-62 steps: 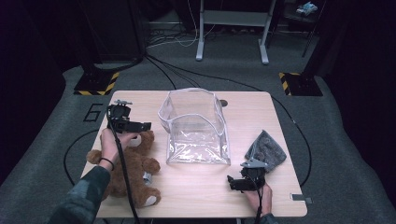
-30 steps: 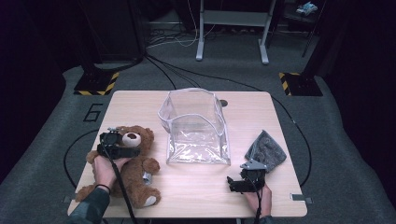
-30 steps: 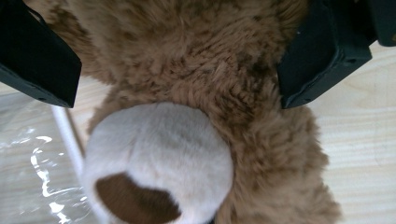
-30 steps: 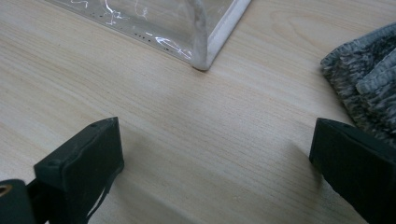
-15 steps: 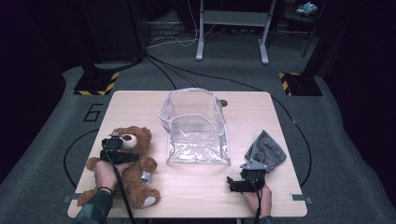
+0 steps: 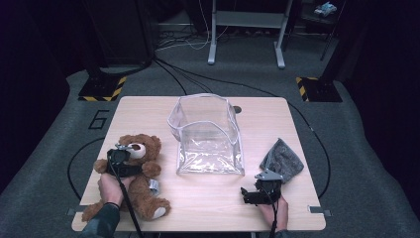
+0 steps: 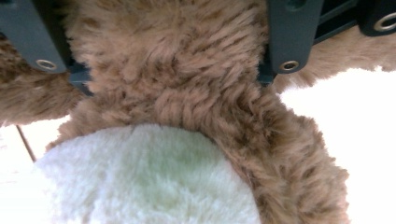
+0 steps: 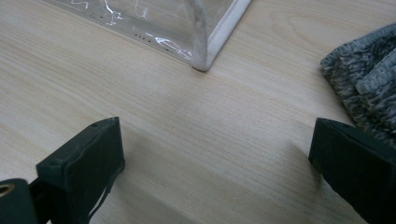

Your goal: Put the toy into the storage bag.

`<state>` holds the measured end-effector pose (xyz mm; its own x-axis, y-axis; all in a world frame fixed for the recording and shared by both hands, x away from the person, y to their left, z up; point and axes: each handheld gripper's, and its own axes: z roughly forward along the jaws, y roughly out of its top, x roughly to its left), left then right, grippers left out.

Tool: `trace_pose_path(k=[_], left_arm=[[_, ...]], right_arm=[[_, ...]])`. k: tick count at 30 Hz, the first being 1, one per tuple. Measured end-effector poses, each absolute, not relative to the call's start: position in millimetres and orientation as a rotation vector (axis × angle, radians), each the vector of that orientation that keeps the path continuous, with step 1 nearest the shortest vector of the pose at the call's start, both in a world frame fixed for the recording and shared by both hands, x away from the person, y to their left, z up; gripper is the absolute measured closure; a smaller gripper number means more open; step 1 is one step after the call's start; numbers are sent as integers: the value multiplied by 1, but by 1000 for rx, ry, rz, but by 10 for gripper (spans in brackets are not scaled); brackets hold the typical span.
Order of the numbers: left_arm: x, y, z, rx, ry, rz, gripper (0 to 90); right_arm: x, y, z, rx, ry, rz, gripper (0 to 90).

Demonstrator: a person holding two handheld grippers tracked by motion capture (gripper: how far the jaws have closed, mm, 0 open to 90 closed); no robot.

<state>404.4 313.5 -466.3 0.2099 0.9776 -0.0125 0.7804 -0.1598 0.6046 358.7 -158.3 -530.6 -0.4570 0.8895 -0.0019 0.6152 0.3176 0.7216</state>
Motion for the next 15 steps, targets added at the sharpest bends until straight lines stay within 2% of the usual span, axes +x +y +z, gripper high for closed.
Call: trace_pose_path(k=[5,15], left_arm=[[398,319,-457,1977,1583,536,451],[388,323,-427,1843,1489,628,477]], right_arm=[[359,-159,-530,1344,2185,937,31],[359,-159,-530,1345,2184,938,34]])
